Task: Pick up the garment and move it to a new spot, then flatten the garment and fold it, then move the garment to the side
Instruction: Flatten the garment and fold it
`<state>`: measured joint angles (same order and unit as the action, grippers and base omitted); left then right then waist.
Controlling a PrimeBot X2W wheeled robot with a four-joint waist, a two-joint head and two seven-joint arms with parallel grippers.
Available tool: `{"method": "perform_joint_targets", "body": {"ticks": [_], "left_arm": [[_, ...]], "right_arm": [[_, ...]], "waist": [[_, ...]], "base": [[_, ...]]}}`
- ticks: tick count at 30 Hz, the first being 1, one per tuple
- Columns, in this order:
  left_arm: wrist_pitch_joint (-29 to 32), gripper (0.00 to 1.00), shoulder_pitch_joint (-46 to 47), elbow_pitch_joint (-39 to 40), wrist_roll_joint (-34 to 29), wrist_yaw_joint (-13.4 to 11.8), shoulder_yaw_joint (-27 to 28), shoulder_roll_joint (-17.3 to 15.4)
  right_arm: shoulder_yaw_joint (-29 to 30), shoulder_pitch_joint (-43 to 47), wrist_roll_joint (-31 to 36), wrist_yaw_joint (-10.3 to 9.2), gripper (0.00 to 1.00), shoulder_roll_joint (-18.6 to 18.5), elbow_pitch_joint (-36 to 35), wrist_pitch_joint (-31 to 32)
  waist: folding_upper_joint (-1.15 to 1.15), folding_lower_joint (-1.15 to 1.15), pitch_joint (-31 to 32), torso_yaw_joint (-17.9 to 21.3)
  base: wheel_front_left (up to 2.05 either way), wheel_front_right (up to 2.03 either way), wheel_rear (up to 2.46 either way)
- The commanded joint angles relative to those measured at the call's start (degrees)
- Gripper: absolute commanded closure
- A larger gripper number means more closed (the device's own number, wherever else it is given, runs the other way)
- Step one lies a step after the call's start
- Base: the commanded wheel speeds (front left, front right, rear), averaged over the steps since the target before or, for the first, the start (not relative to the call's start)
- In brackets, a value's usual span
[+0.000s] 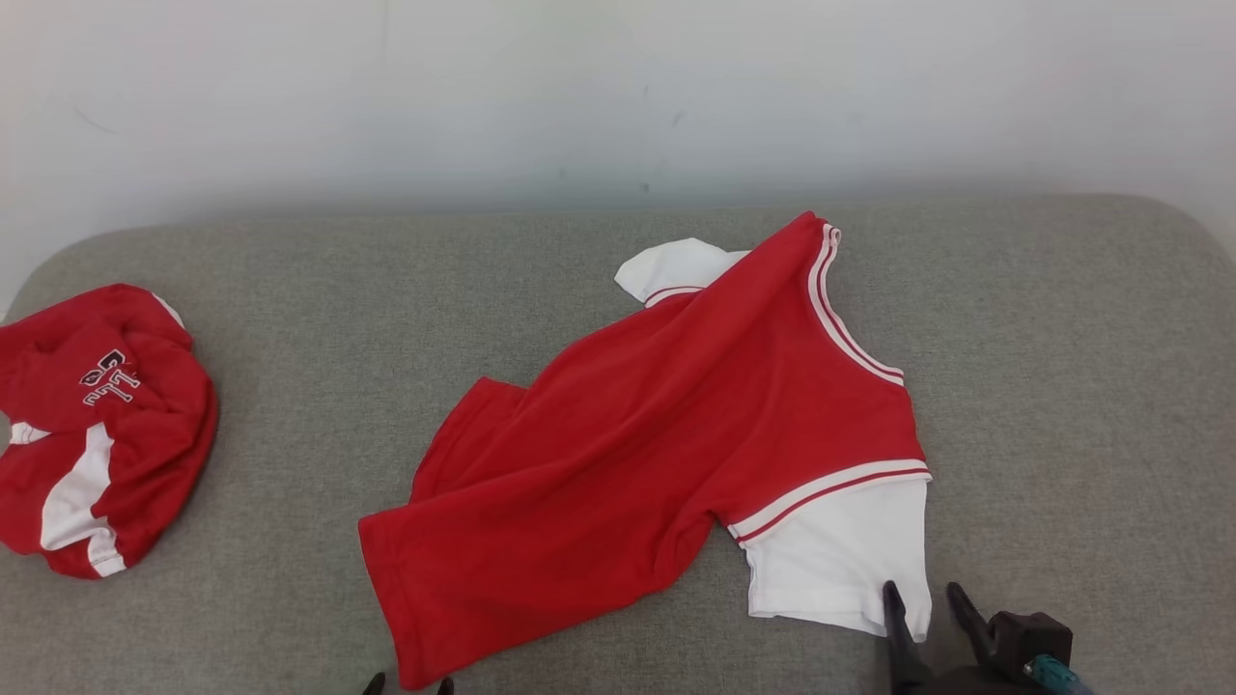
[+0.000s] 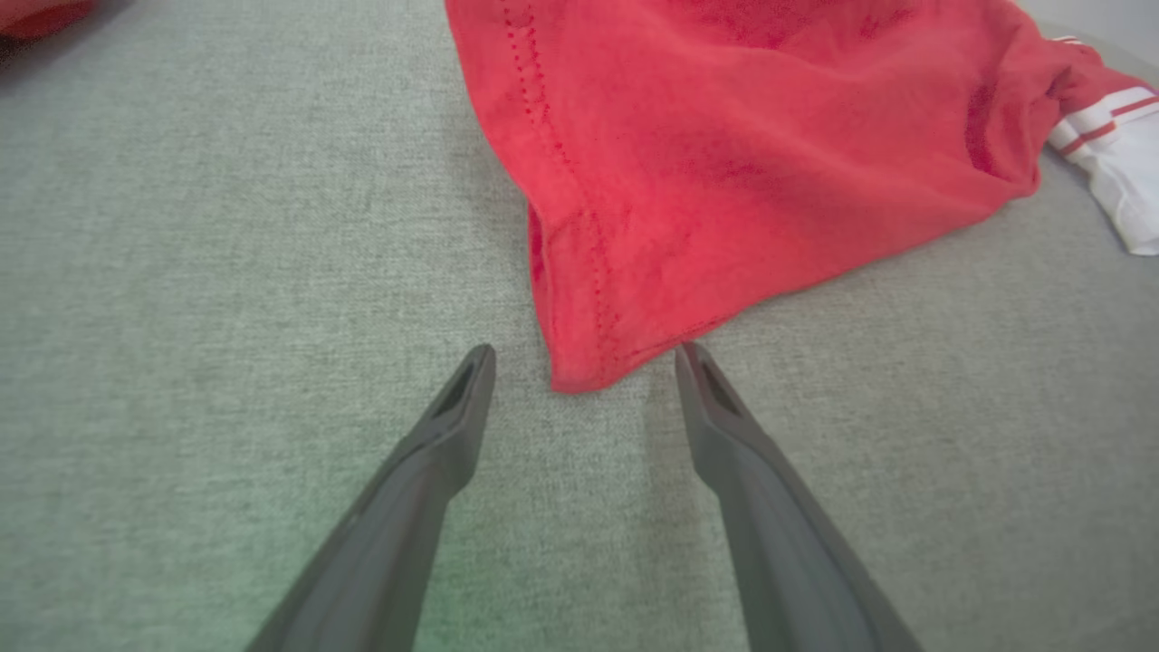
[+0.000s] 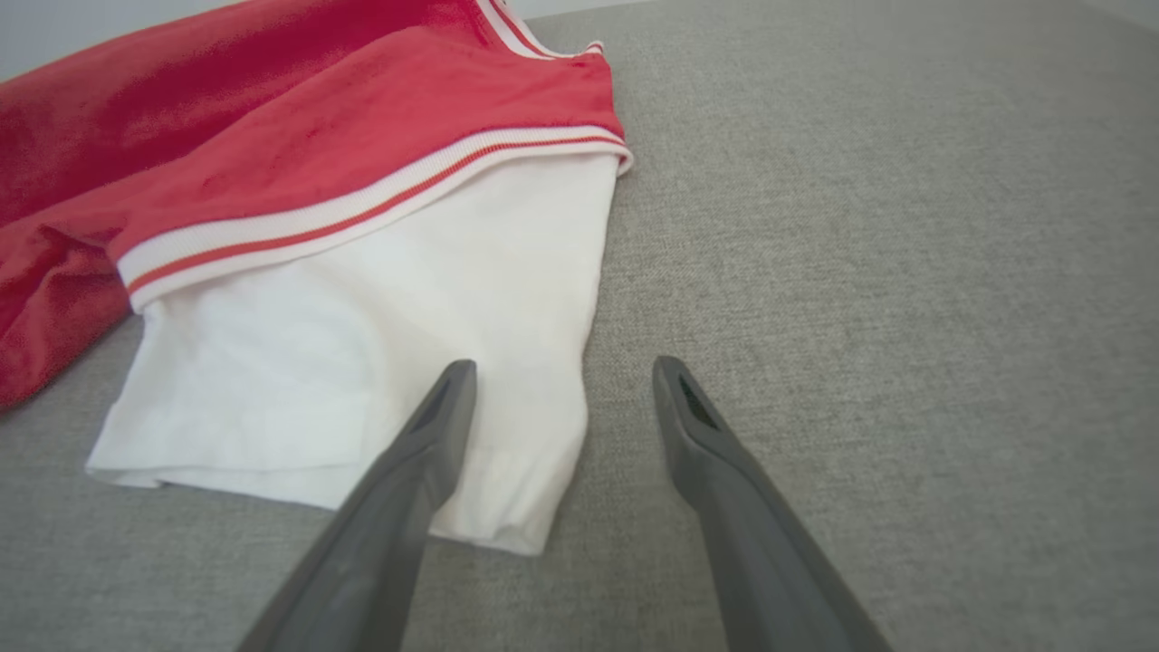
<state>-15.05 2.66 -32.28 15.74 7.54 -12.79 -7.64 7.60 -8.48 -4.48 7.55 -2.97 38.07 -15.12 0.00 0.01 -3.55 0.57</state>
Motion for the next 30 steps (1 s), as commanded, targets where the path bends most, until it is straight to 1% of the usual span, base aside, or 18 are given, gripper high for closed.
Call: {"method": "perform_joint_targets", "body": {"ticks": [1,3,4,5,6,7,8,12,18,21,25,29,30], "left_arm": [[-0.19,0.0,1.05,-1.05,0.43,-0.1,-0.48,-0.21],[-0.19,0.0,1.49,-2.26,1.38,-0.1,-1.11,-0.1],[-0.19,0.0,1.71,-2.69,1.65,-0.1,-1.41,-0.17],[-0.19,0.04,1.89,-3.25,2.31,-0.1,-1.55,-0.11],[-0.19,0.6,2.14,-3.66,2.75,-0.1,-1.72,-0.05],[-0.19,0.87,2.45,-3.95,3.09,-0.1,-1.92,-0.07],[-0.19,1.0,2.61,-4.32,3.48,-0.1,-2.27,-0.1],[-0.19,1.0,3.09,-4.58,4.02,-0.1,-3.08,-0.46],[-0.19,1.0,1.49,-1.39,4.36,-0.1,-2.45,-1.22],[-0.19,1.0,0.41,2.42,4.33,-0.1,-0.65,-1.43],[-0.19,1.0,-0.76,9.13,2.64,-0.1,0.77,-2.73],[-0.19,1.0,1.63,14.37,1.96,-0.1,0.97,-4.9],[-0.19,1.0,2.84,15.31,1.85,-0.1,0.6,-5.69]], "right_arm": [[-0.35,-0.79,-0.3,-0.13,0.0,0.19,1.37,-0.03],[-1.39,-1.12,-1.28,-0.13,0.0,0.21,3.71,-0.02],[-2.06,-1.36,-1.67,-0.13,0.52,0.21,4.72,0.01],[-2.64,-1.56,-2.24,-0.13,0.95,0.22,5.44,0.04],[-3.0,-1.72,-2.61,-0.13,1.0,0.22,5.87,0.04],[-3.25,-1.83,-2.91,-0.13,1.0,0.25,6.14,0.04],[-3.47,-1.89,-3.25,-0.13,1.0,0.25,6.23,0.04],[-3.62,-1.94,-3.9,-0.13,1.0,0.2,5.37,-0.01],[-2.69,-0.86,-4.3,-0.14,1.0,0.2,2.59,-0.02],[-2.83,-0.31,-5.24,-0.14,1.0,0.2,-0.12,-0.03],[-3.68,-0.07,-5.72,-0.14,1.0,0.2,-4.72,-0.03],[-5.04,-2.65,-7.18,-0.14,1.0,0.03,-8.95,-0.03],[-5.68,-3.74,-7.18,-0.14,1.0,-0.59,-9.77,-0.03]], "waist": [[0.0,-0.01,0.08,-0.05],[0.0,-0.01,0.2,-0.14],[0.0,-0.01,0.28,-0.21],[0.0,-0.01,0.35,-0.27],[0.0,-0.01,0.41,-0.34],[0.0,-0.01,0.46,-0.42],[0.0,-0.01,0.5,-0.49],[0.0,-0.01,0.58,-0.61],[0.0,-0.01,0.52,-0.63],[0.0,-0.01,0.53,-0.46],[0.0,-0.01,0.2,-0.32],[0.0,-0.01,-0.52,0.11],[0.0,-0.01,-0.78,0.25]], "base": [[0.0,0.0,0.0],[0.0,0.0,0.0],[0.0,0.0,0.0],[0.0,0.0,0.0],[0.0,0.0,0.0],[0.0,0.0,0.0],[0.0,0.0,0.0],[0.0,0.0,0.0],[0.0,0.0,0.0],[0.0,0.0,0.0],[0.0,0.0,0.0],[0.0,0.0,0.0],[0.0,0.0,0.0]]}}
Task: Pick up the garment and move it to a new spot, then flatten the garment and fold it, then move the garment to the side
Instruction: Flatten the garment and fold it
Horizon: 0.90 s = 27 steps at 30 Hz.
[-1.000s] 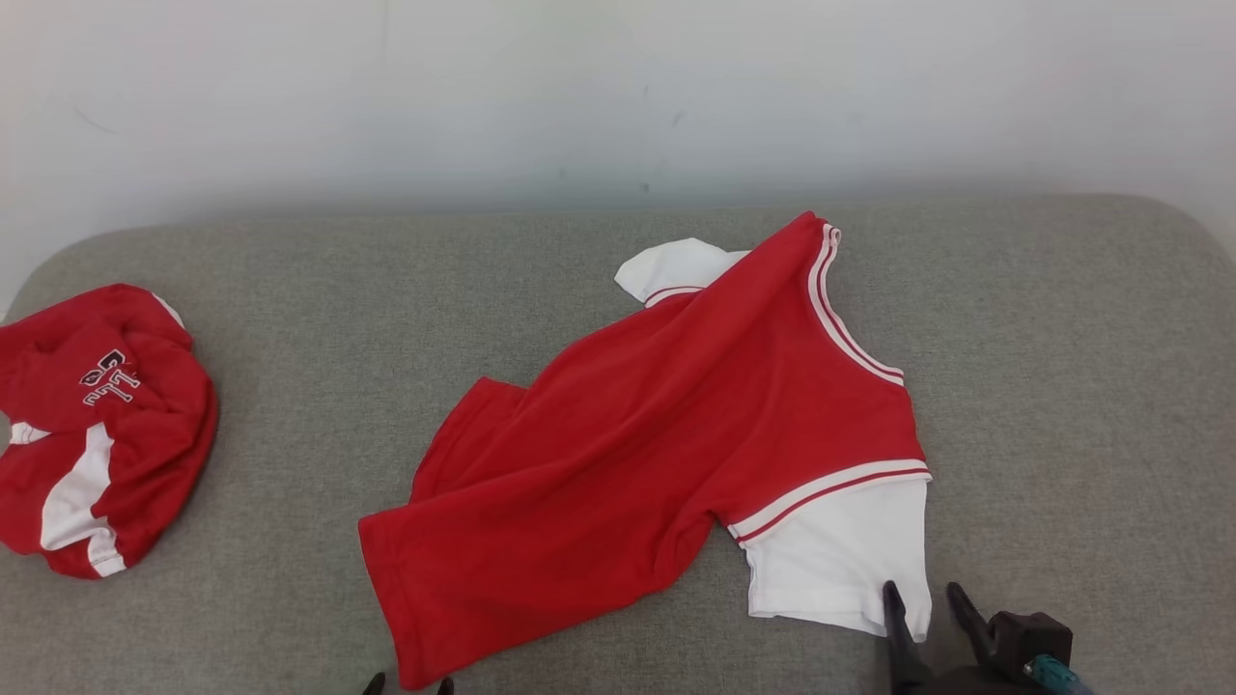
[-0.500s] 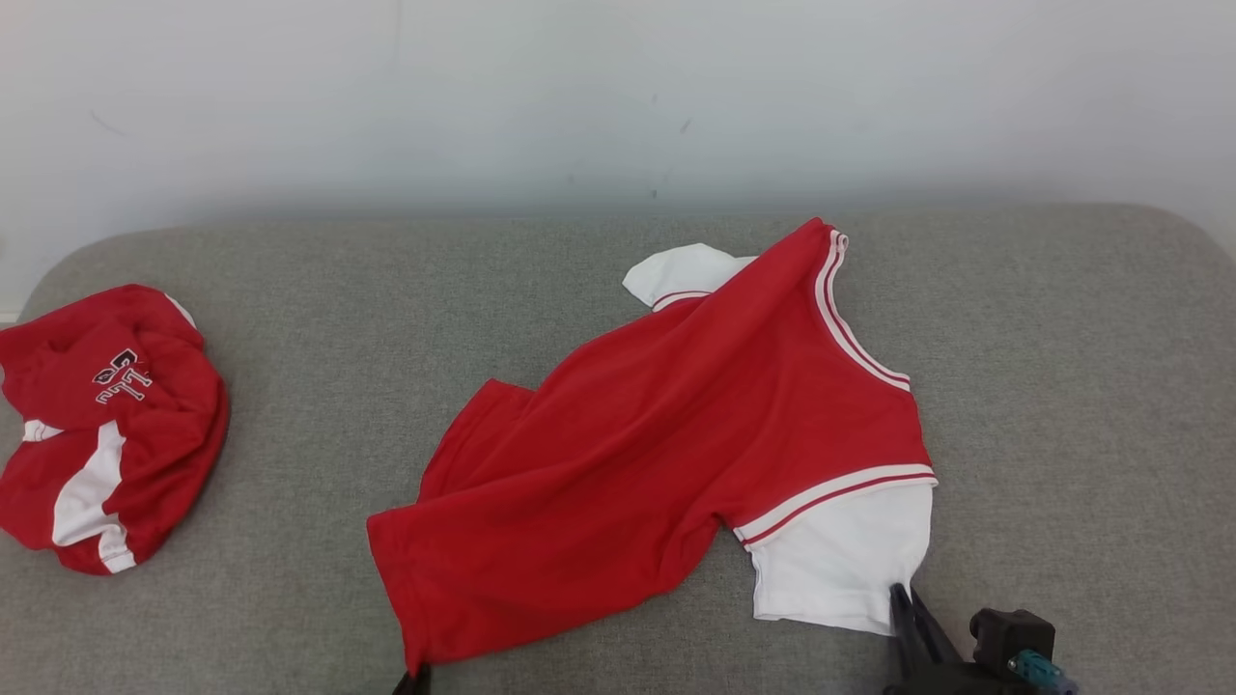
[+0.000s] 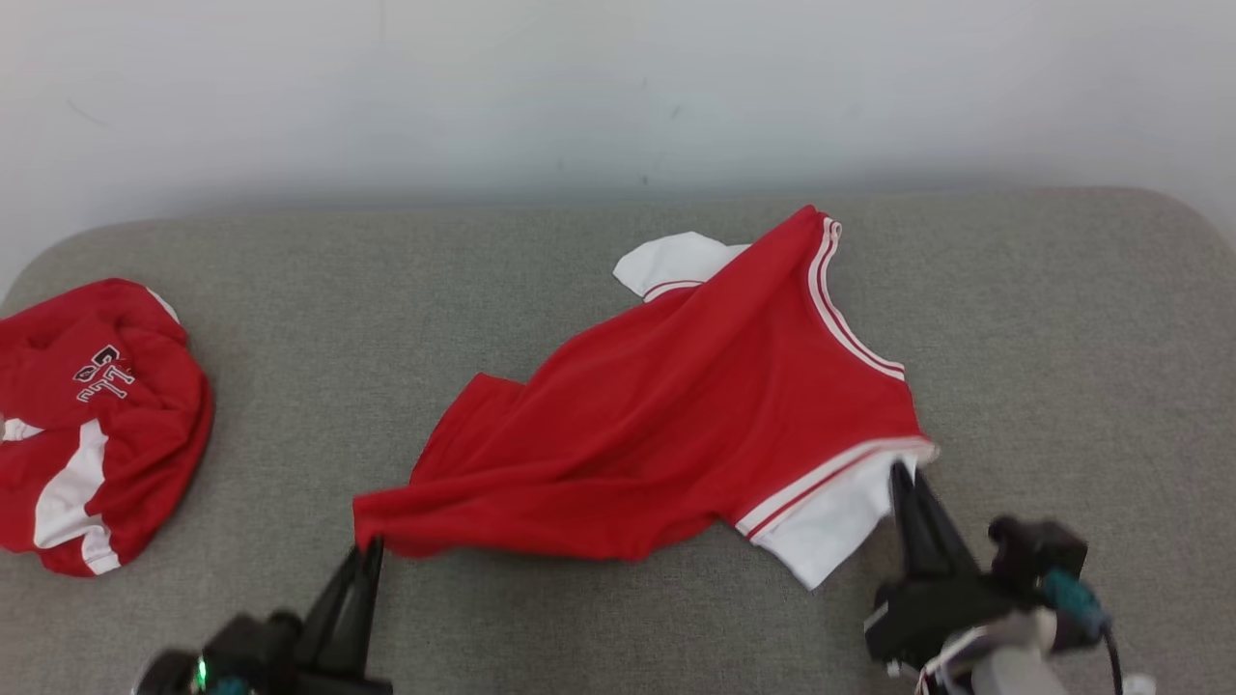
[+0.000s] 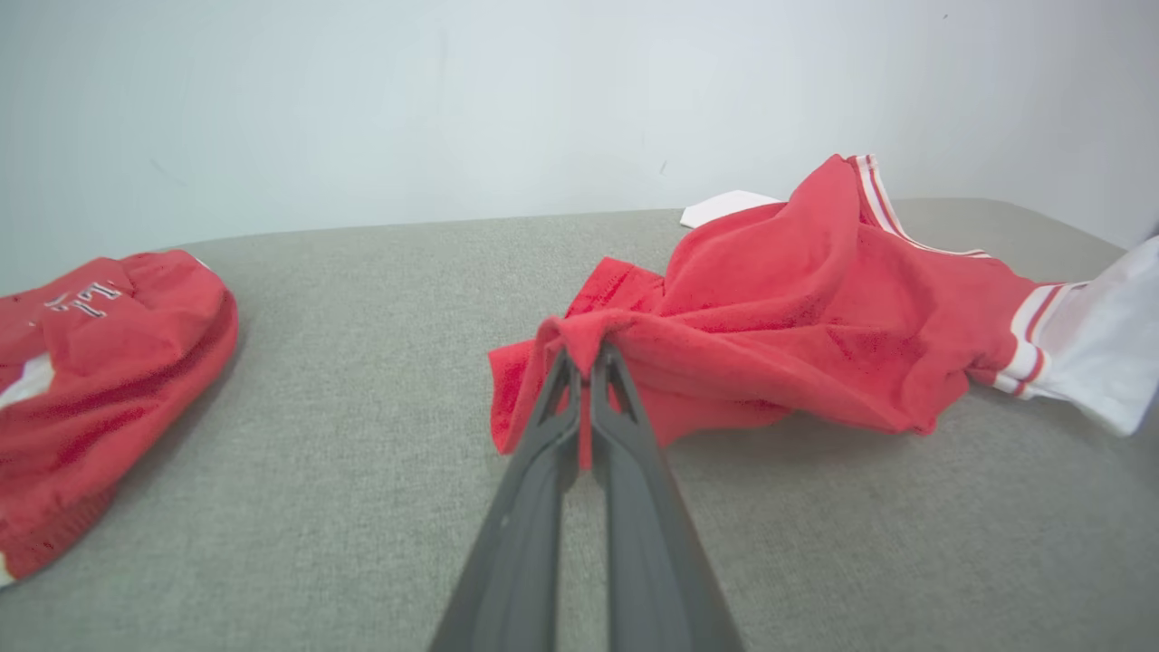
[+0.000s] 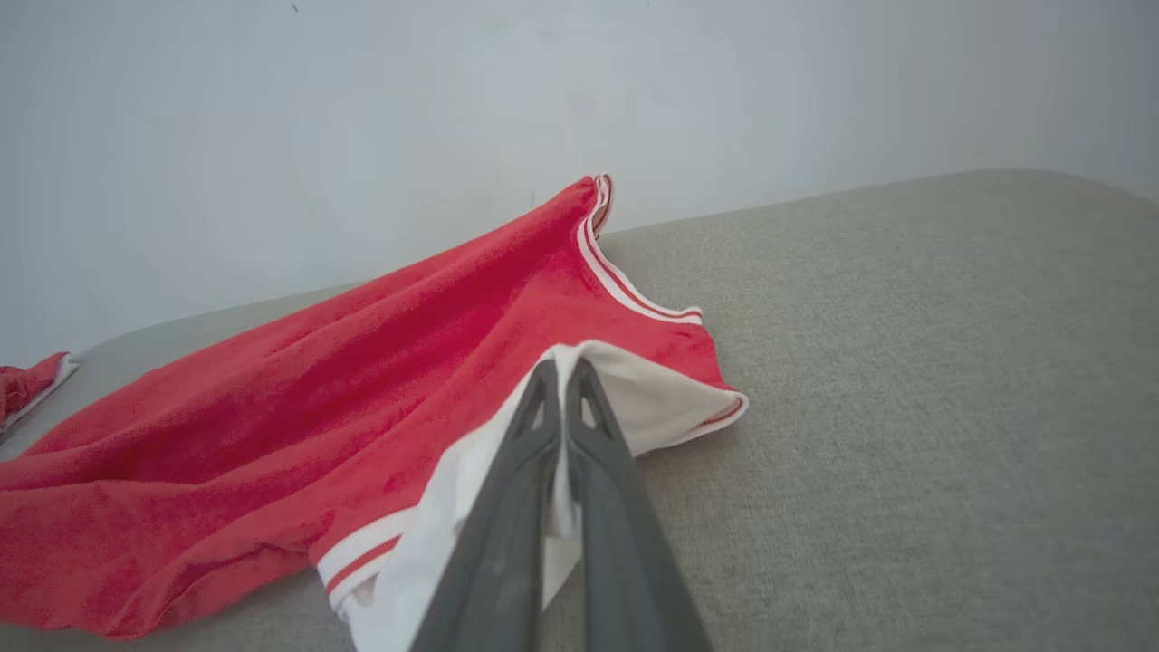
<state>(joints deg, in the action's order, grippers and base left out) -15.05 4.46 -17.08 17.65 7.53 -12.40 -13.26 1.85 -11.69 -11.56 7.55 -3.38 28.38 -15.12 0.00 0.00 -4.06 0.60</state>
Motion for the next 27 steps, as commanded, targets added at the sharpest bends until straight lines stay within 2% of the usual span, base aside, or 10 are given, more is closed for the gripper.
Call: {"method": "perform_joint_targets", "body": {"ticks": [1,6,11,16,21,27], "left_arm": [[-0.19,1.0,2.31,0.91,-0.34,-0.09,-0.56,-1.04],[0.41,1.0,13.54,2.62,0.61,-0.09,-6.28,-7.84],[4.88,1.0,31.31,3.53,6.18,-0.1,-12.78,-14.93],[8.68,1.0,51.62,1.65,12.15,-0.09,-18.41,-19.7],[9.92,1.0,69.51,-4.64,17.89,-0.09,-21.89,-20.81],[9.88,1.0,85.96,-12.26,21.61,-0.1,-26.01,-21.51]], "right_arm": [[-0.52,-1.89,-0.25,-0.14,1.0,-0.83,-0.76,-0.03],[-2.55,-12.12,-1.79,-0.14,1.0,-3.67,-2.73,1.13],[-3.09,-27.22,-4.48,-0.14,1.0,-6.27,-2.41,4.53],[-4.58,-44.68,-4.27,-0.14,1.0,-8.95,-0.54,7.66],[-5.13,-61.13,-4.15,-0.14,1.0,-9.66,2.55,10.61],[-4.71,-78.39,-5.36,-0.14,1.0,-8.2,8.18,13.54]], "waist": [[0.0,0.0,-0.66,0.4],[0.0,0.0,-4.01,1.34],[0.0,0.0,-11.39,2.04],[0.0,0.0,-19.54,2.14],[0.0,0.0,-25.94,2.41],[0.0,0.0,-31.09,3.46]], "base": [[0.0,0.0,0.0],[0.0,0.0,0.0],[0.0,0.0,0.0],[0.0,0.0,0.0],[0.0,0.0,0.0],[0.0,0.0,0.0]]}}
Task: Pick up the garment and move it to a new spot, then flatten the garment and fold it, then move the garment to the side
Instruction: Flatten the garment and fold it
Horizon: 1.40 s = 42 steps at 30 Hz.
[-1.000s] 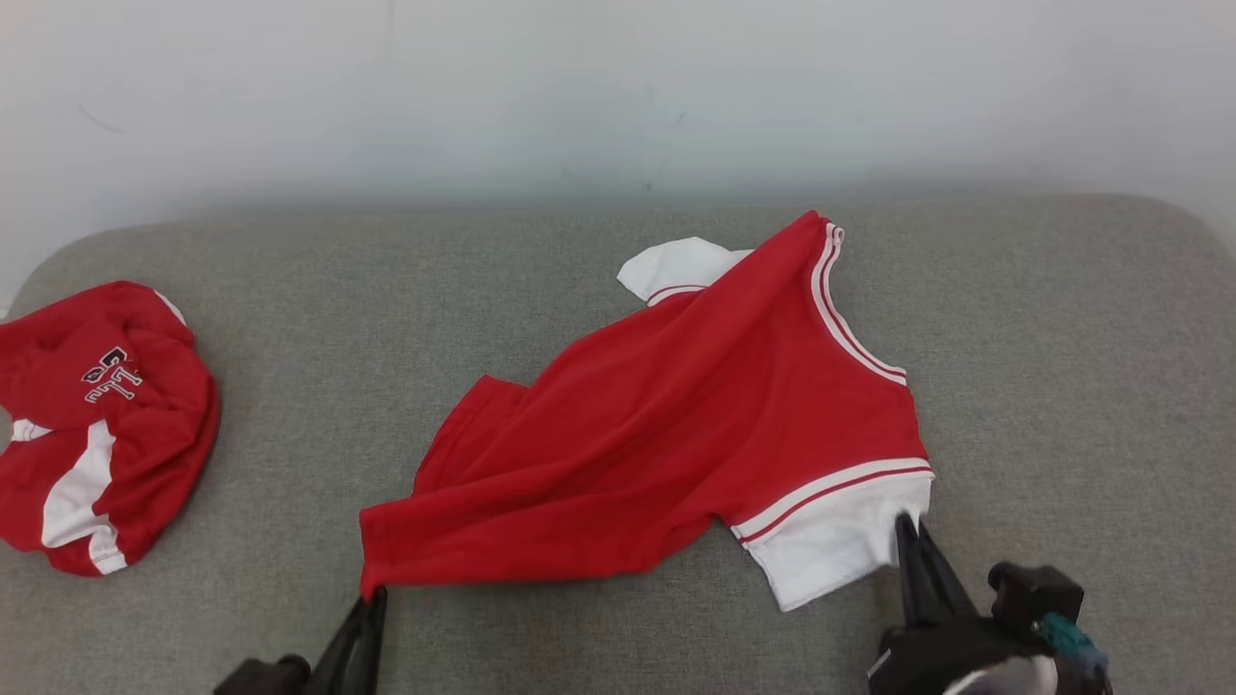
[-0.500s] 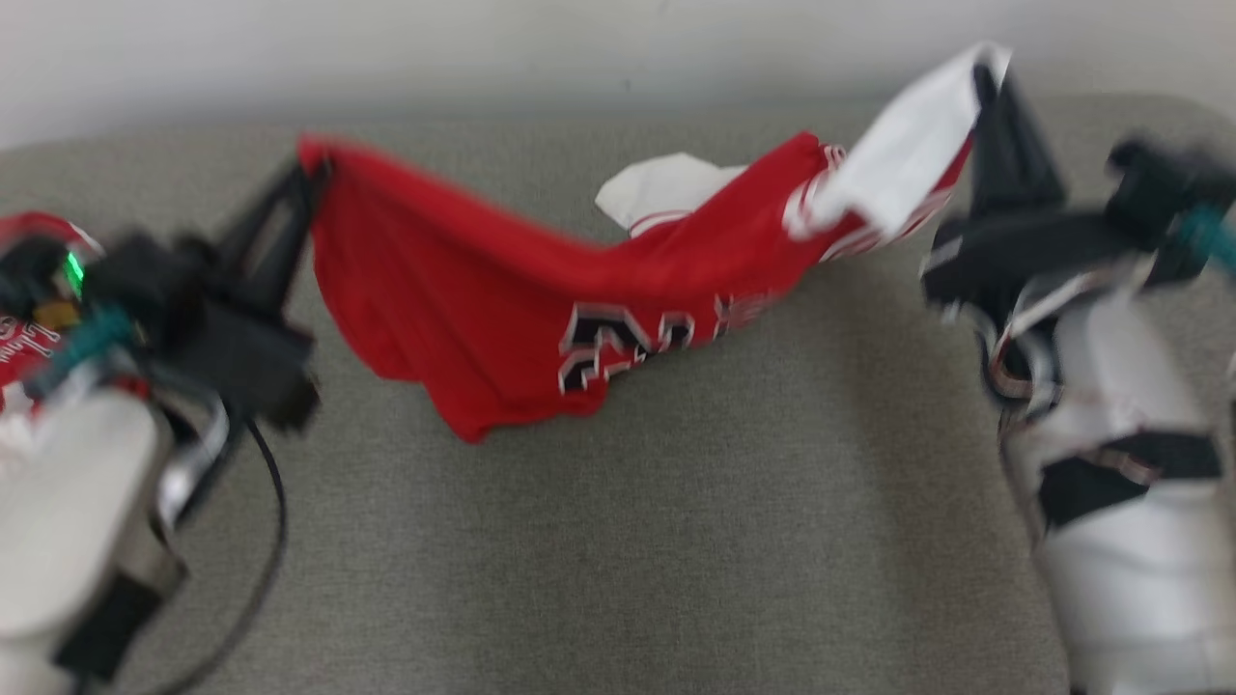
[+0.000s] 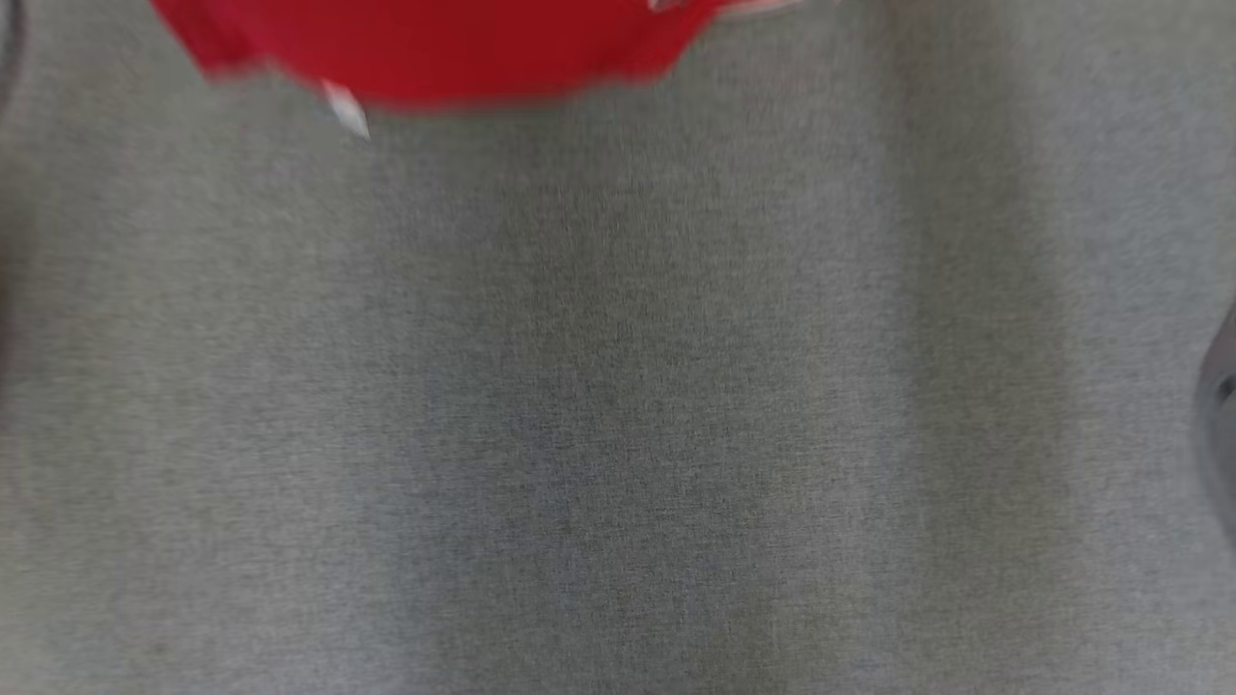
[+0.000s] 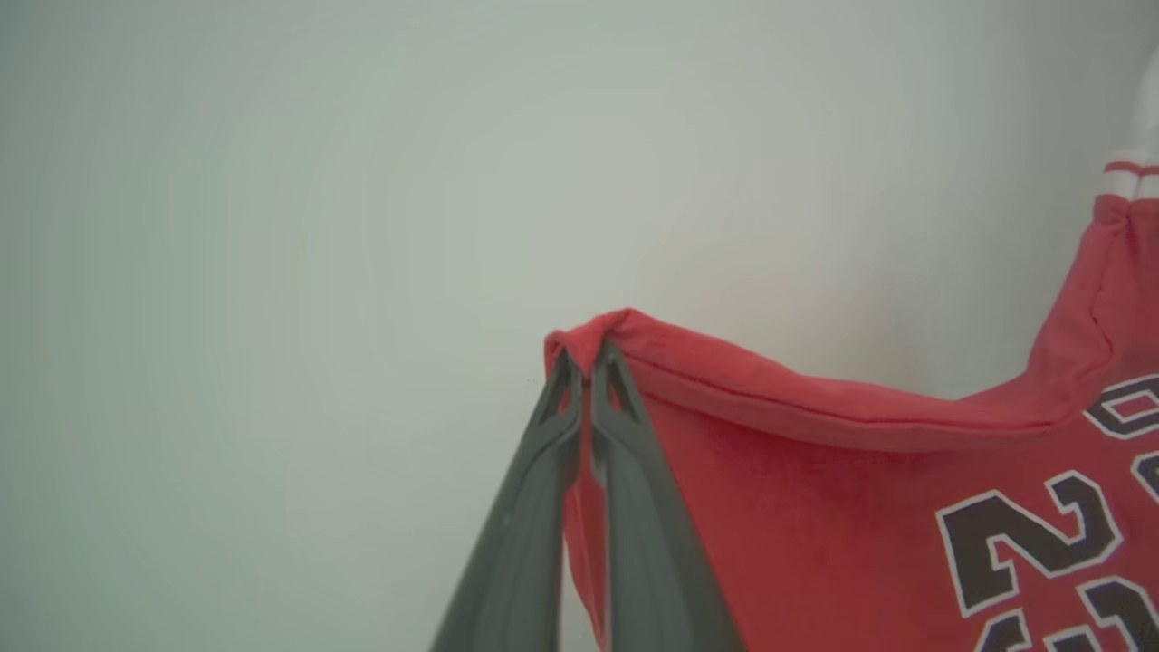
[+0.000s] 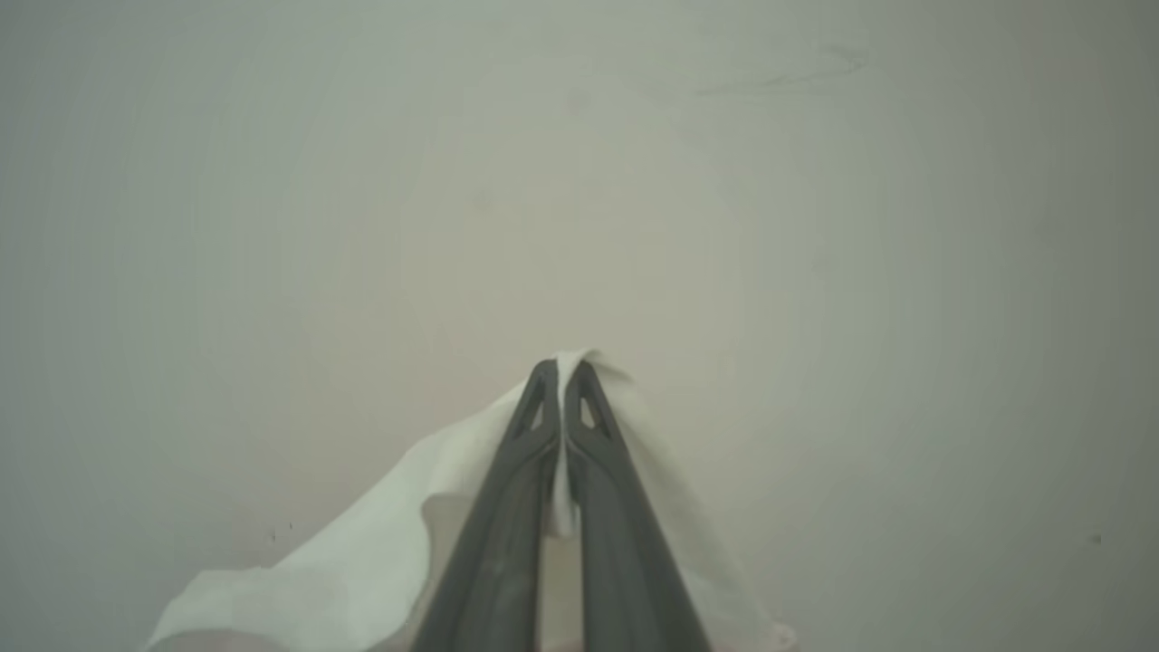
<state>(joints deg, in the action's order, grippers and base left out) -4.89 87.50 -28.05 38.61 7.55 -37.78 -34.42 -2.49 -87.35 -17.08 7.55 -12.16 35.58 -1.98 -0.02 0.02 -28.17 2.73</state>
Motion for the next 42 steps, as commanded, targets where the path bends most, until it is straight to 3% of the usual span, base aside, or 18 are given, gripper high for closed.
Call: {"method": "perform_joint_targets", "body": {"ticks": [1,12,21,33,37,42], "left_arm": [[-0.51,1.0,5.2,-2.54,0.97,-0.12,-1.31,-0.44],[-3.09,1.0,24.16,-12.86,6.45,-0.12,-6.23,1.89],[-3.95,1.0,30.86,-17.34,11.24,-0.12,-12.92,2.37],[-9.34,1.0,24.67,-16.42,19.18,-0.12,-19.19,-1.46],[-10.27,1.0,16.7,-13.25,20.69,-0.11,-18.06,-3.06],[-10.29,1.0,2.9,-5.19,18.64,-1.31,-11.02,-4.22]], "right_arm": [[-0.96,-5.13,0.82,-0.14,1.0,0.48,1.84,0.54],[-1.73,-27.21,6.14,-0.14,1.0,0.35,12.64,1.58],[-1.45,-33.34,9.1,-0.14,1.0,1.46,19.76,-0.7],[-3.24,-26.14,6.59,-0.14,1.0,1.79,21.5,-6.36],[-5.5,-17.78,3.12,-0.14,1.0,1.54,18.47,-8.34],[-8.36,-3.48,-1.62,-0.14,1.0,-0.81,10.88,-8.8]], "waist": [[0.02,-0.02,-7.47,1.48],[0.02,-0.02,-9.42,1.19],[0.02,-0.02,-10.91,2.21],[0.02,-0.02,-11.05,3.75],[0.02,-0.02,-7.52,4.25],[0.02,-0.02,-2.58,4.32]], "base": [[0.0,0.0,0.0],[0.0,0.0,0.0],[0.0,0.0,0.0],[0.0,0.0,0.0],[0.0,0.0,0.0],[0.0,0.0,0.0]]}}
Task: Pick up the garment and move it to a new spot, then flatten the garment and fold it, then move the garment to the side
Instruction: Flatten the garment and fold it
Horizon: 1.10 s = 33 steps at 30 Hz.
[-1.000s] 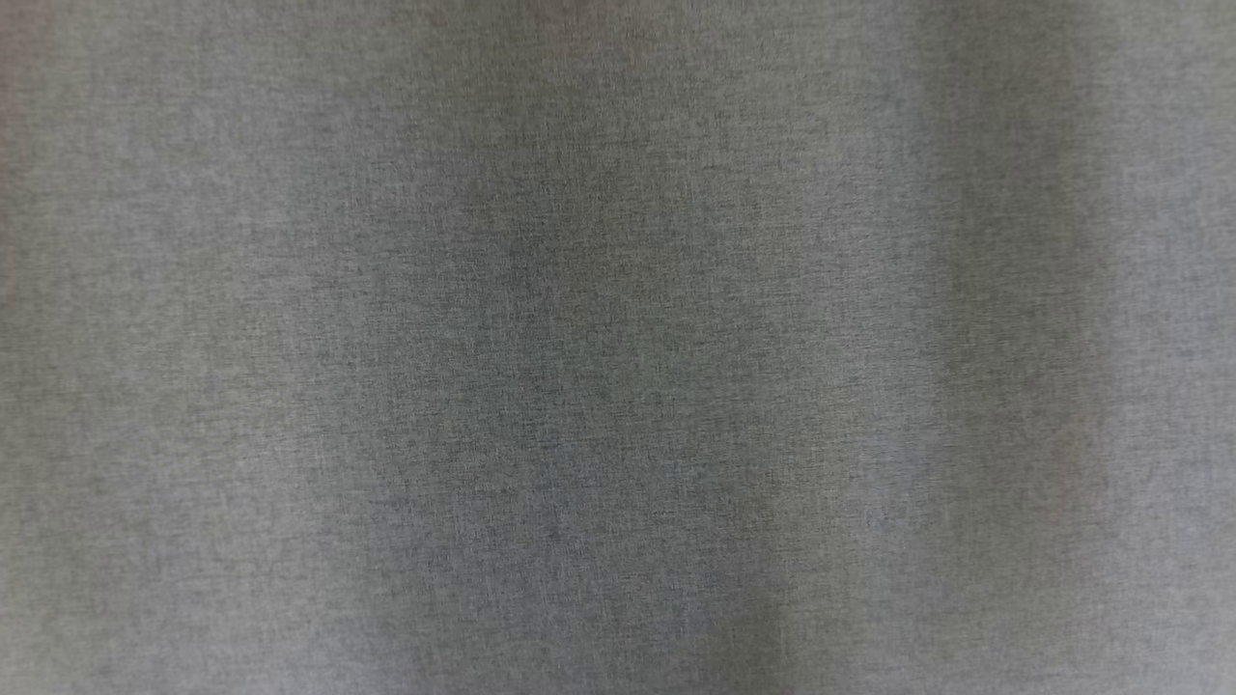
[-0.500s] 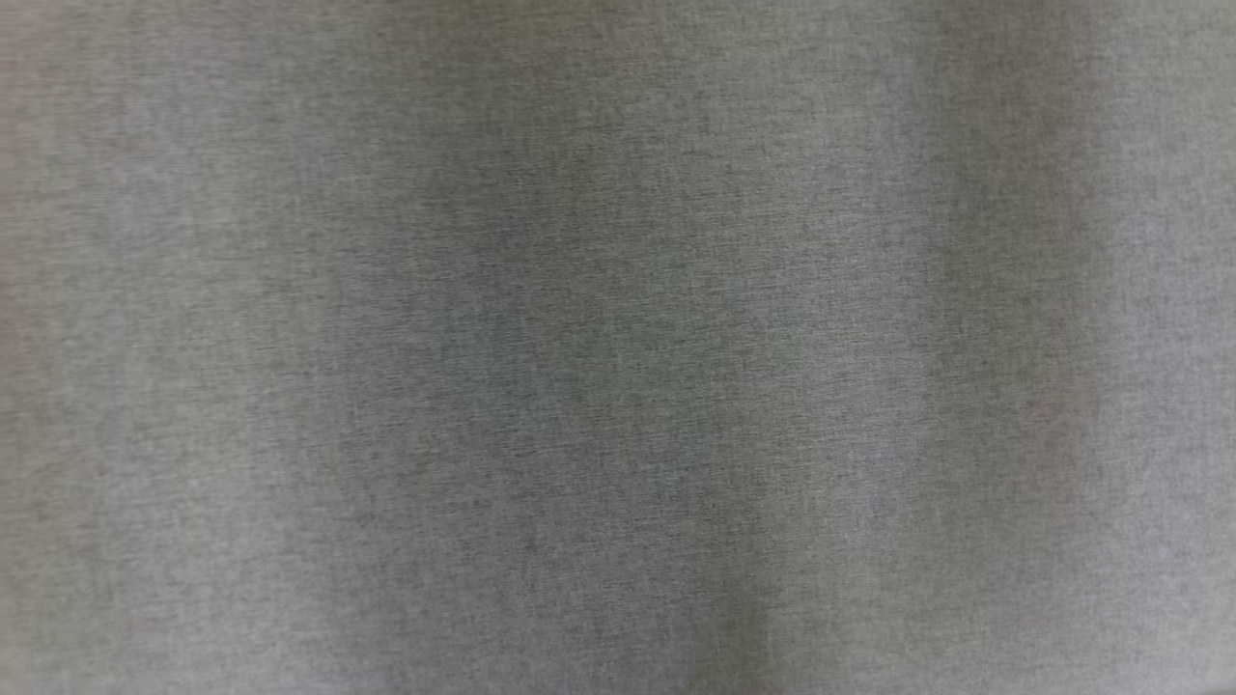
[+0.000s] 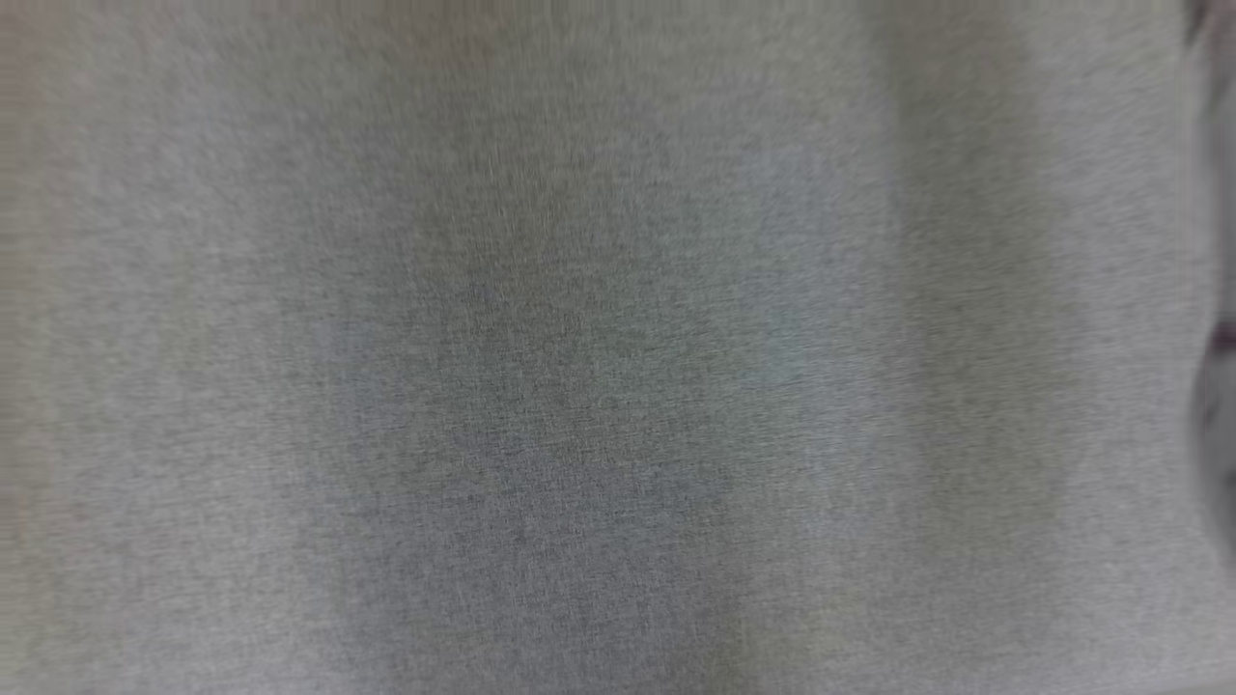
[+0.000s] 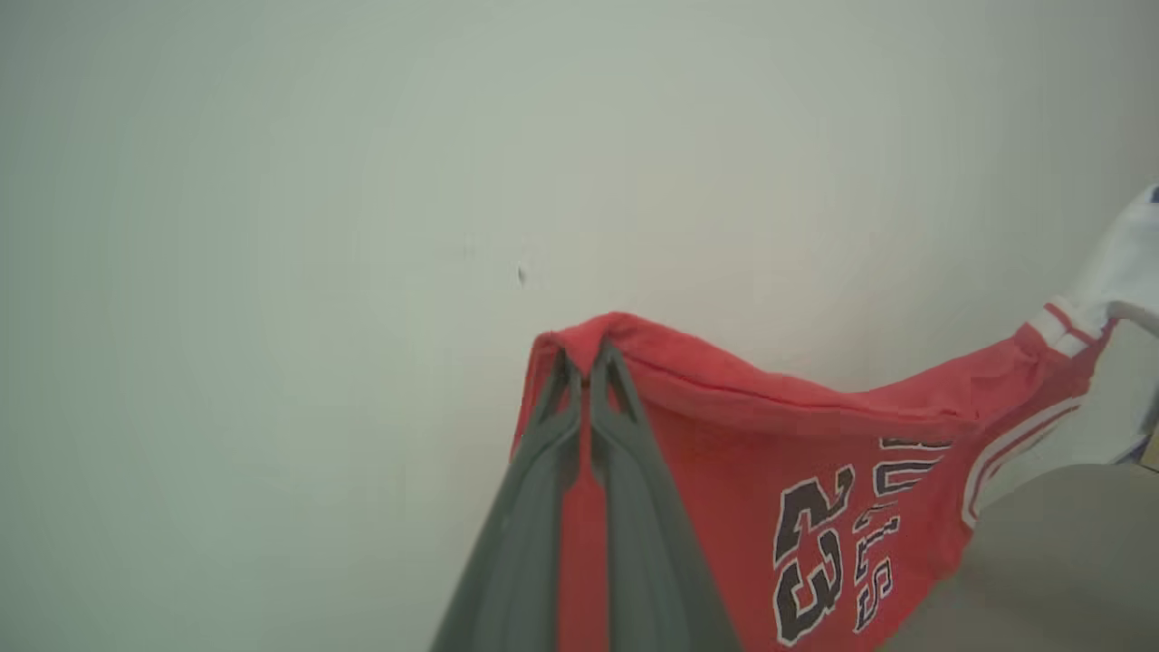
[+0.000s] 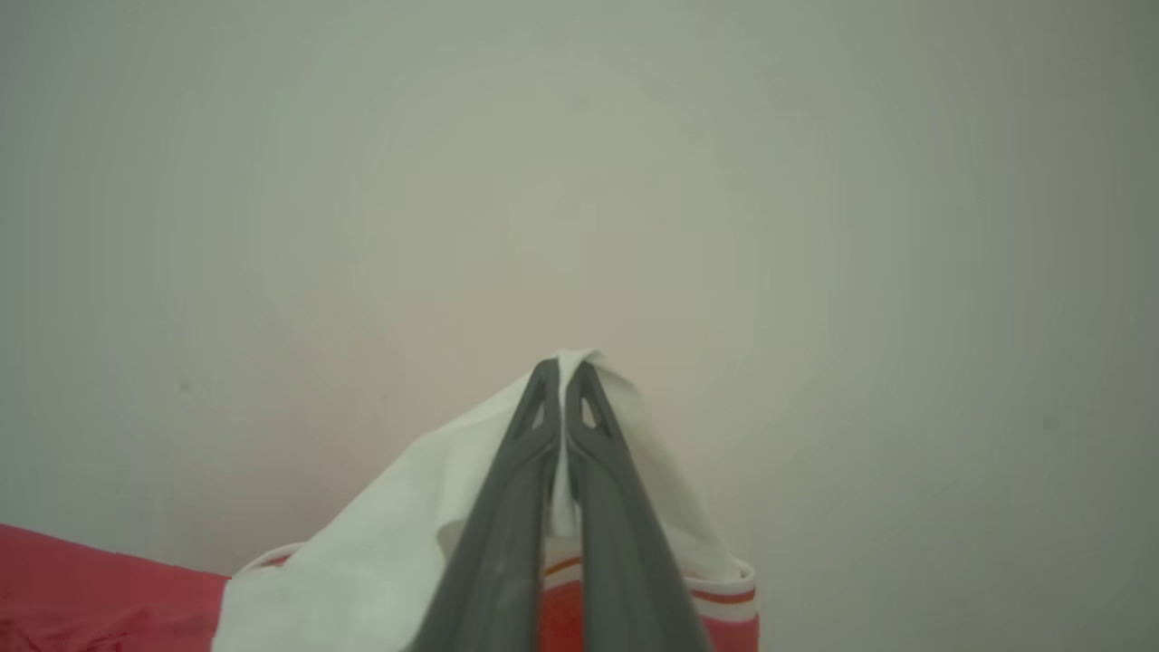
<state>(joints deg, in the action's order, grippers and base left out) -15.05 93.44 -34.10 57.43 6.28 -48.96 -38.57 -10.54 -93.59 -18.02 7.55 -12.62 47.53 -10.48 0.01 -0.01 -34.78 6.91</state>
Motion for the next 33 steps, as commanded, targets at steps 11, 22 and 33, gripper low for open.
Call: {"method": "perform_joint_targets", "body": {"ticks": [11,22,33], "left_arm": [[-0.17,1.0,-37.84,22.03,-5.95,-8.96,16.89,-0.85],[-0.18,1.0,-69.01,31.05,-10.72,-9.88,25.98,5.14],[-0.18,1.0,-85.94,28.36,-14.69,-8.11,30.93,12.92]], "right_arm": [[4.67,38.78,-6.21,-0.14,1.0,-4.34,-26.76,4.96],[15.49,76.23,-5.01,-0.14,1.0,4.06,-52.73,14.21],[19.69,94.78,-5.04,-0.14,1.0,8.47,-54.43,14.86]], "waist": [[-0.01,0.01,11.62,0.24],[-0.01,0.01,15.05,-0.73],[-0.01,0.01,18.55,-0.05]], "base": [[0.0,0.0,0.0],[0.0,0.0,0.0],[0.0,0.0,0.0]]}}
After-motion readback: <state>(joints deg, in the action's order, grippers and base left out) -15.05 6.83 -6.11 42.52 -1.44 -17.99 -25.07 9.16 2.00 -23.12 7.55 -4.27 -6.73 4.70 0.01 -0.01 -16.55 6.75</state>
